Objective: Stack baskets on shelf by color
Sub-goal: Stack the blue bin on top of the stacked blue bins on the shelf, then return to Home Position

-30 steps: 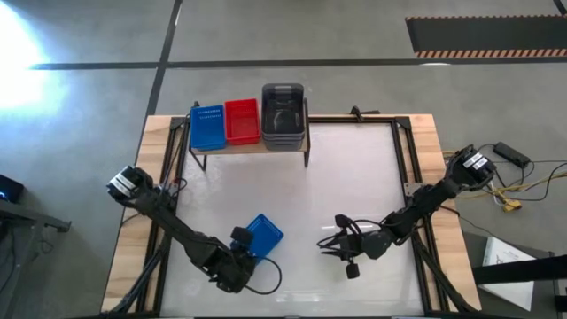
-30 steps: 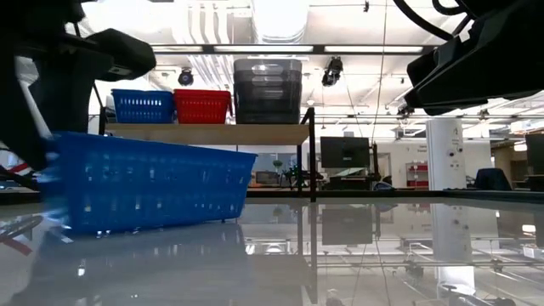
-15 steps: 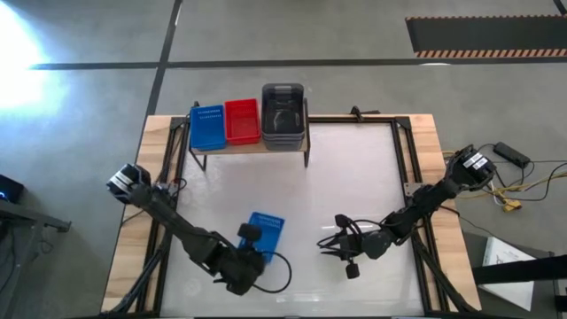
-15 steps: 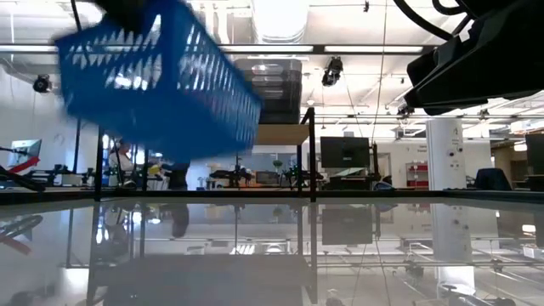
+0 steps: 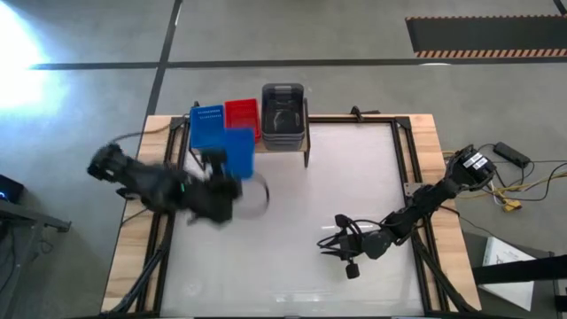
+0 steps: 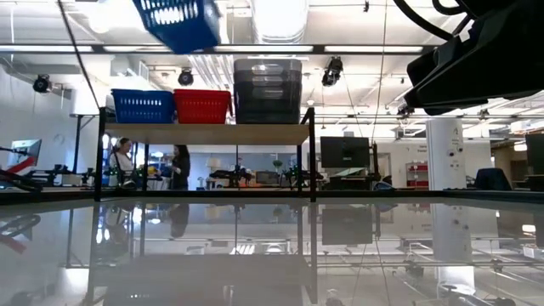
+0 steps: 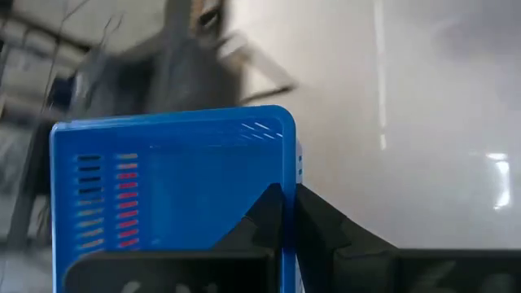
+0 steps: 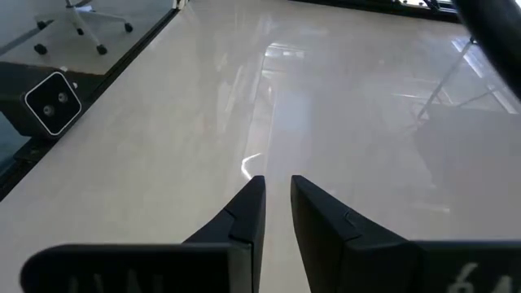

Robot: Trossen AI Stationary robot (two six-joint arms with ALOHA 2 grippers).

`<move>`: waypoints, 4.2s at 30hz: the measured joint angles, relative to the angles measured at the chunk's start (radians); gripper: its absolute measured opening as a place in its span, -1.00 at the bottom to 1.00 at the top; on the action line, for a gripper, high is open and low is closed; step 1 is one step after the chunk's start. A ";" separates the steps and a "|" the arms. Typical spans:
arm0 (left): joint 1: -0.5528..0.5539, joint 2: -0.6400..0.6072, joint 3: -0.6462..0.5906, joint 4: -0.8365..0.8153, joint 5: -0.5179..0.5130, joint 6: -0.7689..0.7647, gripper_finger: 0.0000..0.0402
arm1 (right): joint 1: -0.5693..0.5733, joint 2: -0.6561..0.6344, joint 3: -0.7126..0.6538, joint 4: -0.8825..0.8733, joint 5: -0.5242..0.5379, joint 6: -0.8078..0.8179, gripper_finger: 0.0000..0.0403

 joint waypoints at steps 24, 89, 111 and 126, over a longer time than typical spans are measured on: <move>0.900 -0.292 -0.375 0.143 0.556 0.643 -1.00 | 0.000 0.000 0.000 -0.001 0.027 0.027 -0.73; 0.288 -1.258 -1.556 1.513 0.509 0.053 -0.07 | -0.479 -1.295 -0.529 -0.307 -0.444 0.069 -0.96; 0.294 -1.424 -1.668 1.348 0.593 0.170 -0.86 | -0.592 -1.323 -0.529 -0.379 -0.562 0.046 -0.96; 0.294 -1.345 -1.672 1.359 0.566 0.198 -0.89 | -0.592 -1.322 -0.530 -0.391 -0.404 -0.117 -0.96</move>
